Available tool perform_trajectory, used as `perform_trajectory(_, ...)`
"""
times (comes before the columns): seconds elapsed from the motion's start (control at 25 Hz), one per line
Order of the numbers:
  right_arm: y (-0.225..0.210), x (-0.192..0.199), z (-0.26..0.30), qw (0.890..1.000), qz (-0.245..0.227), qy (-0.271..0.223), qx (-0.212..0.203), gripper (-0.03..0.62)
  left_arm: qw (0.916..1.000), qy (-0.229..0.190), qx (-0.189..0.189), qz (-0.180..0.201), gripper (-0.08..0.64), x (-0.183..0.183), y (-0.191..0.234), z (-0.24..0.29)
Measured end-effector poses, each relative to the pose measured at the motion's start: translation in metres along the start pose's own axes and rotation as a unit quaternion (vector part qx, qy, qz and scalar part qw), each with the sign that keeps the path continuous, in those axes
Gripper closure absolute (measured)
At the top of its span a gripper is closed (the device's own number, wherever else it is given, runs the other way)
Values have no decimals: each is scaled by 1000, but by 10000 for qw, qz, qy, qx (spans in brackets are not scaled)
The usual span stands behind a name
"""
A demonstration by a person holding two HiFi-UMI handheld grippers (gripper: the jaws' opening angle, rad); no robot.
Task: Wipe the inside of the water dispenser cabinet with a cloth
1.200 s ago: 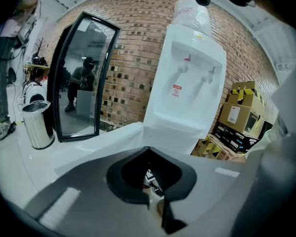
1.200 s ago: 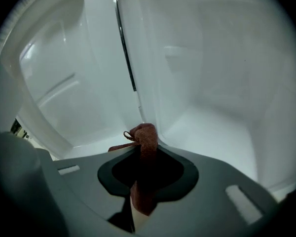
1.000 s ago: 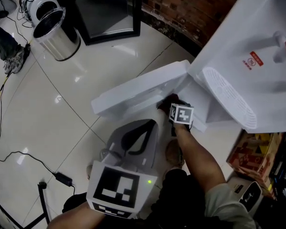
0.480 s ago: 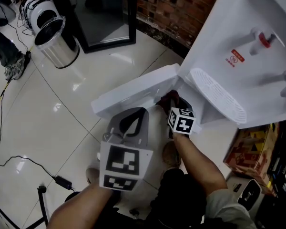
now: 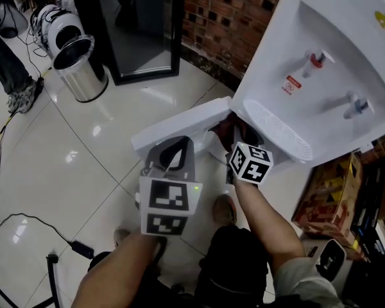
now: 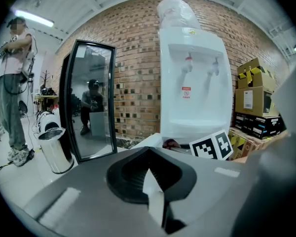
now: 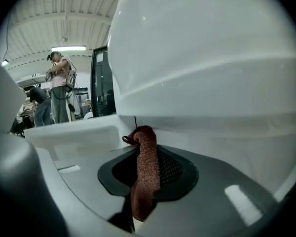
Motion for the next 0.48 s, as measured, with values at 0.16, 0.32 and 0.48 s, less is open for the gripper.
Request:
perform_trajectory(0.16,3,-14,-14,9998,102,-181,69,509,9993,-177,28,-313,560,-6,-3,-10)
perform_trajectory(0.32,3,-15,-20,9997,43,-165,175,510,9984,-353,161,-414,560,-12,-14,-15)
perform_trajectory(0.48,-18,-12,-35,9986,267,-181,430,511,9987,-394,182,-267,560,-13,-23,-13)
Point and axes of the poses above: the fingertips, and each gripper's own axes: z forward along the fingers, y to its left, x out of its underside, the point moved 7 cm from there along -z, backward along the fingers, and after that the axes turned 12 degrees about y, right-handed, at the moved point
